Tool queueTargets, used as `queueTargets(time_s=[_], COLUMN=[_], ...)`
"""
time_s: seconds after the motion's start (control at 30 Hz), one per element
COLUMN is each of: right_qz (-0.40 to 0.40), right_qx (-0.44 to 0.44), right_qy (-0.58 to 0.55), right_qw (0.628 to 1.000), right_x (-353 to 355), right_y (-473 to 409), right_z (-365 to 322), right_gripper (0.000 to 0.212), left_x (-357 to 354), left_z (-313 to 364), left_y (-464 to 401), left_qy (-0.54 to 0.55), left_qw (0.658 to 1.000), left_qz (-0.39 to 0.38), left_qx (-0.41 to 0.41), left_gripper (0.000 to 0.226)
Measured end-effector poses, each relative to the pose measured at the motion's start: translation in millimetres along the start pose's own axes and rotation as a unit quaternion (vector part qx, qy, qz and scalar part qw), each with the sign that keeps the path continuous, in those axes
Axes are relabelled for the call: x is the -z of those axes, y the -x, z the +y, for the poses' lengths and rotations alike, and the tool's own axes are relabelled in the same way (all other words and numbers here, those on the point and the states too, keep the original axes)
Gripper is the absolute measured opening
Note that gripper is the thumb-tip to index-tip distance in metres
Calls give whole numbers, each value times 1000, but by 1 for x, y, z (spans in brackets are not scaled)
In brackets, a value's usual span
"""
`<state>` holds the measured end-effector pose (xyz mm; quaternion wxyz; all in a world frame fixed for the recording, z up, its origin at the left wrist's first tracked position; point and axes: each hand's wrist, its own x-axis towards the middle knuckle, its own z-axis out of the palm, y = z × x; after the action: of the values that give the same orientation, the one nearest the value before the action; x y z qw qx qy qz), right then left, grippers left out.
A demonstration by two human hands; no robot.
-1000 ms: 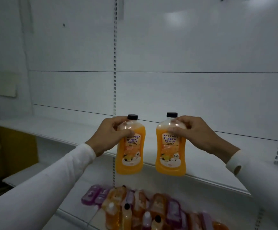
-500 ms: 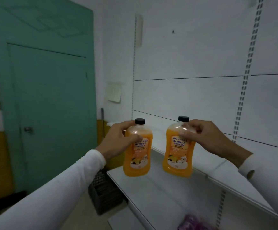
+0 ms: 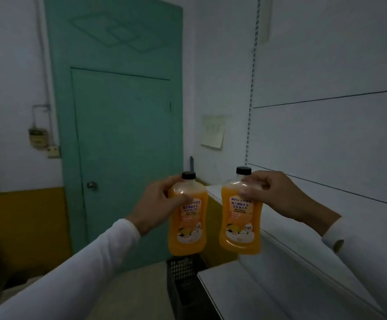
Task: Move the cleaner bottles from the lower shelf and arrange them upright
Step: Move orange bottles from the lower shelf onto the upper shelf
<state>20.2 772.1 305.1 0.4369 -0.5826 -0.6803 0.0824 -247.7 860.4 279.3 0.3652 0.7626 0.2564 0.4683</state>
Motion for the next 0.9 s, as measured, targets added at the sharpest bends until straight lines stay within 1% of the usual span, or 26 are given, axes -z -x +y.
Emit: queueTargets(time_s=[0.07, 0.17, 0.33, 0.47, 0.6, 0.7, 0.77, 0.9], right_qz=[3, 7, 27, 55, 95, 139, 166, 218], right_qx=[6, 5, -18, -51, -109, -164, -197, -265], right_qy=[-4, -27, -17, 4, 52, 73, 88, 131], right_qw=[1000, 1000, 999, 997, 988, 974, 962, 930], right_x=[-6, -13, -25, -38, -46, -40, -36, -22], right_y=[-44, -99, -170, -215, -251, -269, -273, -274], right_z=[23, 49, 92, 129, 162, 176, 185, 207], right_gripper=[41, 36, 35, 30, 32, 28, 28, 36], left_x=[5, 12, 15, 6, -3, -21, -42, -99], left_z=[-19, -44, -100, -152, -214, -245, -258, -271], left_y=[-41, -102, -195, -261, -332, -389, -424, -474], left_qy=[-8, -19, 3, 32, 78, 107, 122, 161], left_qw=[1000, 1000, 1000, 997, 991, 983, 974, 946], left_qz=[8, 2, -13, -60, -101, -144, -185, -273], left_qx=[-4, -10, -17, -39, -46, -35, -44, -71], left_gripper=[47, 48, 49, 48, 48, 50, 50, 49])
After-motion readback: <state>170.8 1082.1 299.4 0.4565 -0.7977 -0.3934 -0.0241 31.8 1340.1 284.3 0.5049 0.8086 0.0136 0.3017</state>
